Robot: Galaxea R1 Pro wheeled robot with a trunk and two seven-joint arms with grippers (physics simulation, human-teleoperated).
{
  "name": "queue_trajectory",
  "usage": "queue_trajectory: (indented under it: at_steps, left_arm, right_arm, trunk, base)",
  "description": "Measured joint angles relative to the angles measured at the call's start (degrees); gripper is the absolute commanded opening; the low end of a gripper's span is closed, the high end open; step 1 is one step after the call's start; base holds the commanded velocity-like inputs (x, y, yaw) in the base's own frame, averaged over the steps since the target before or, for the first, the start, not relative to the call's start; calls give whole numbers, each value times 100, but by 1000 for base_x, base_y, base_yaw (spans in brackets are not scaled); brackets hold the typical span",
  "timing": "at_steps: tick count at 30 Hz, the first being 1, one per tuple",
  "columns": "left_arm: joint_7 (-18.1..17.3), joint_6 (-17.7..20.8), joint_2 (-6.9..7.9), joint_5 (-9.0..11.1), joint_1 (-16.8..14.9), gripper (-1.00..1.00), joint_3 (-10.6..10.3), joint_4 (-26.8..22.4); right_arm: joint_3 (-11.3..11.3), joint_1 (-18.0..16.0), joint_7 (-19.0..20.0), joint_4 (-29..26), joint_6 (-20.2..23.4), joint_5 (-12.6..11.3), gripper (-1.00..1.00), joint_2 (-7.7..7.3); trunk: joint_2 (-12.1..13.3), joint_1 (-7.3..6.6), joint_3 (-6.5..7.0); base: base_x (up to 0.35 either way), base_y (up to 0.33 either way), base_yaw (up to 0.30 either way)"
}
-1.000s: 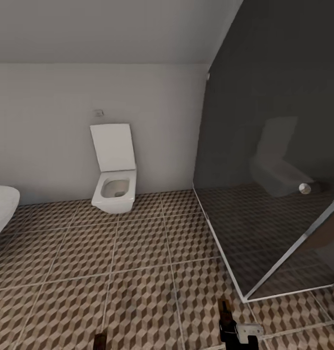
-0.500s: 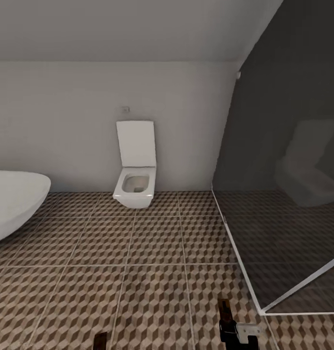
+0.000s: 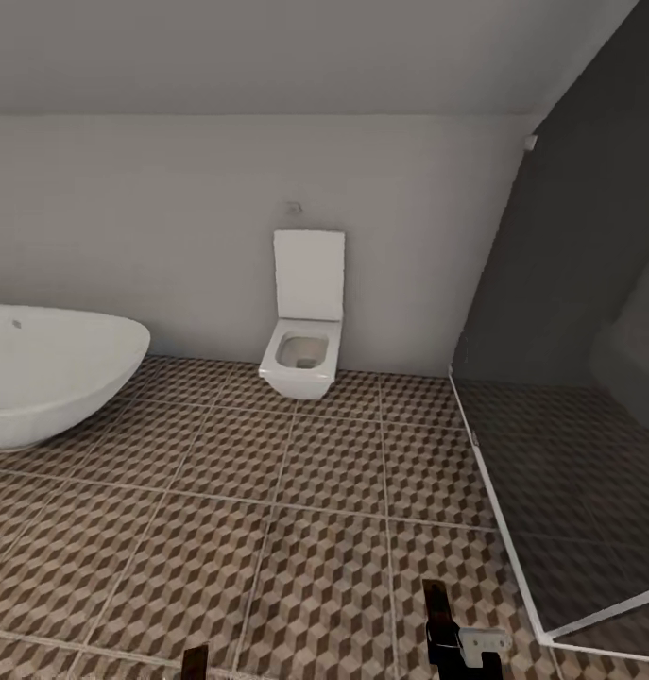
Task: Take the four mousetraps from the cabinet in the bathroom and place them on the bathroom floor. Make sure all four end up on the same floor surface, and ensure that at least two of them are either under or directly next to the same bathroom sink.
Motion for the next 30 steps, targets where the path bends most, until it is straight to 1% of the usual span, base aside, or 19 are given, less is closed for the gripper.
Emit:
queue_trajectory:
  at_steps: [6,19,30]
  left_arm:
    - [0,6,0,0,0,-100,0,0]
    - [5,7,0,1,0,-100,3,1]
    - [-1,1,0,0,0,-100,0,0]
  right_arm:
    - [0,0,-1,2,-2,2,-100,0]
    - [0,0,-1,1,-1,1,-100,0]
    - [3,0,0,0,-5,1,-100,0]
  trunk:
    - [0,1,-20]
    - [0,1,-63]
    - [0,0,-99]
  base:
    - [-28,21,278]
    - [-139,118,278]
    - [-15,19,278]
